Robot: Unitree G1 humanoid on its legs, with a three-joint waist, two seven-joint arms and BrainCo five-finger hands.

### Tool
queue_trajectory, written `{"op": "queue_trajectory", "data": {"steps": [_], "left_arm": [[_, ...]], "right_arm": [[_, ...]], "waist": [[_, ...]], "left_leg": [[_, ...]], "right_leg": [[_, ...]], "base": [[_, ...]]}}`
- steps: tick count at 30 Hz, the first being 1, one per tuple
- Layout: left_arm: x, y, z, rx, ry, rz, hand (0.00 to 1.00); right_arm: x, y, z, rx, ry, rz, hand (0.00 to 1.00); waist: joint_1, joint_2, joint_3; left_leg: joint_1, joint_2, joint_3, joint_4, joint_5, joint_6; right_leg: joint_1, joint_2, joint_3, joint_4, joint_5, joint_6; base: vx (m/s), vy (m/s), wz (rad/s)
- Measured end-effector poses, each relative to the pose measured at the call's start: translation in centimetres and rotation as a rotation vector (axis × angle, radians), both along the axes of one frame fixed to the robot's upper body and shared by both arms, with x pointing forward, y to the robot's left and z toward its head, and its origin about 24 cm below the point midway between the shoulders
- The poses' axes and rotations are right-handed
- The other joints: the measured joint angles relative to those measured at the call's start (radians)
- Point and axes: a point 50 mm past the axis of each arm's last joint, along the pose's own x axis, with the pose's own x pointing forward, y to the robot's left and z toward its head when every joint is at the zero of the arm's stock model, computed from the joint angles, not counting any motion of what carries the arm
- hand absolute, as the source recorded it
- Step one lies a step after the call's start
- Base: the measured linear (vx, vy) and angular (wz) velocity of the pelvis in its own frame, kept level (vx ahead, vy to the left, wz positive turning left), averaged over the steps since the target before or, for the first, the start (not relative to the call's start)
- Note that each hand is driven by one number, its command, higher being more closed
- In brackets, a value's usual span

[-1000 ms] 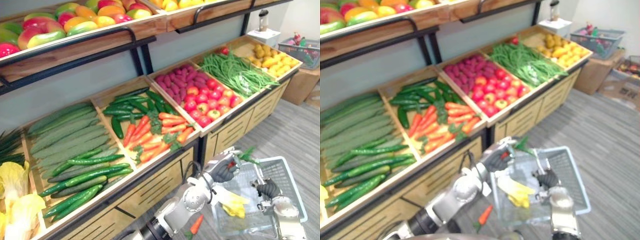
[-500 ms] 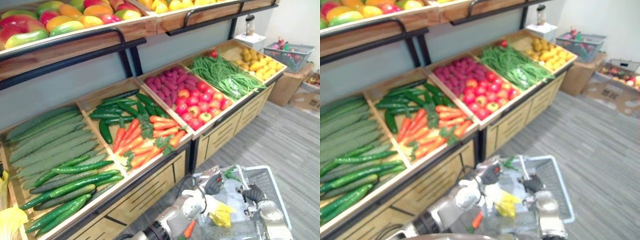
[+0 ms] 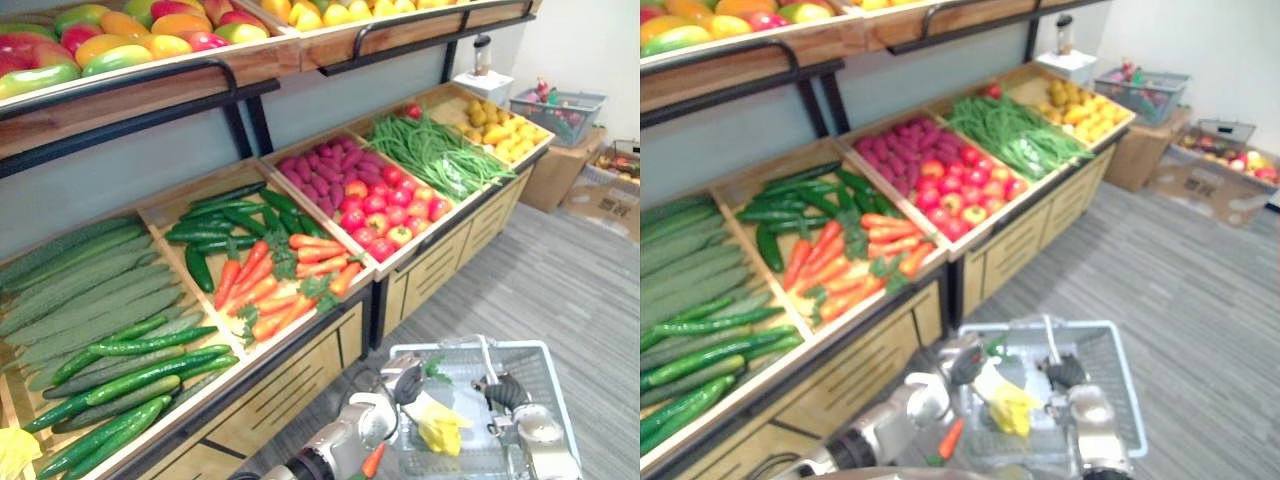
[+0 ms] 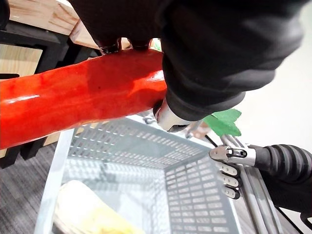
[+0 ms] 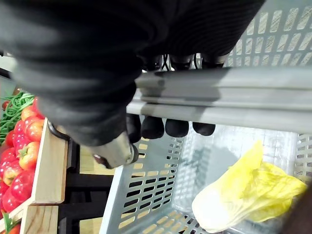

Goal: Pick vegetable in the basket

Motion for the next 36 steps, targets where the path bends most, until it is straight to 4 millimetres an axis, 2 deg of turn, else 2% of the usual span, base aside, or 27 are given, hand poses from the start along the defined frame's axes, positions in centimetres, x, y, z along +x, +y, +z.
{"op": "queue_trajectory", "data": {"steps": [6,22,34,35,36], "left_arm": [[-0.4,0.1,-0.8,0.033,0.004,-0.007,1.0],[-1.2,-1.9,-0.3,0.05,-0.041,-0.145,1.0],[-2.1,-3.2,0.1,0.048,-0.074,-0.252,1.0],[-2.2,-3.3,0.2,0.043,-0.077,-0.26,0.0],[-2.2,-3.4,0.2,0.041,-0.08,-0.266,0.0]], "right_arm": [[0.3,0.3,-0.1,-0.007,0.001,0.003,1.0],[0.0,1.0,-1.0,0.011,0.021,-0.015,1.0],[0.5,2.8,-1.1,0.046,0.004,0.004,1.0],[0.6,2.8,-1.1,0.046,0.002,0.002,1.0],[0.6,2.8,-1.1,0.047,0.0,0.0,1.0]], "waist": [[-0.021,-0.002,0.001],[-0.023,-0.008,0.001],[-0.026,-0.034,0.0],[-0.027,-0.036,0.0],[-0.027,-0.038,0.001]], "left_leg": [[0.0,0.0,0.003,0.0,0.0,0.0],[0.001,0.0,0.004,0.0,-0.002,-0.002],[0.001,0.0,0.005,0.0,-0.002,-0.003],[0.001,0.0,0.005,0.0,-0.002,-0.003],[0.001,0.0,0.006,0.0,-0.002,-0.003]], "right_leg": [[-0.002,0.005,0.008,-0.005,0.0,0.0],[-0.002,0.007,0.01,-0.009,0.0,0.0],[-0.002,0.007,0.012,-0.009,0.0,-0.001],[-0.002,0.008,0.012,-0.009,0.0,-0.001],[-0.003,0.008,0.013,-0.009,0.0,-0.001]], "base": [[0.02,-0.057,-0.03],[0.0,-0.041,-0.01],[0.0,0.0,0.0],[0.0,0.0,0.0],[0.0,0.0,0.0]]}}
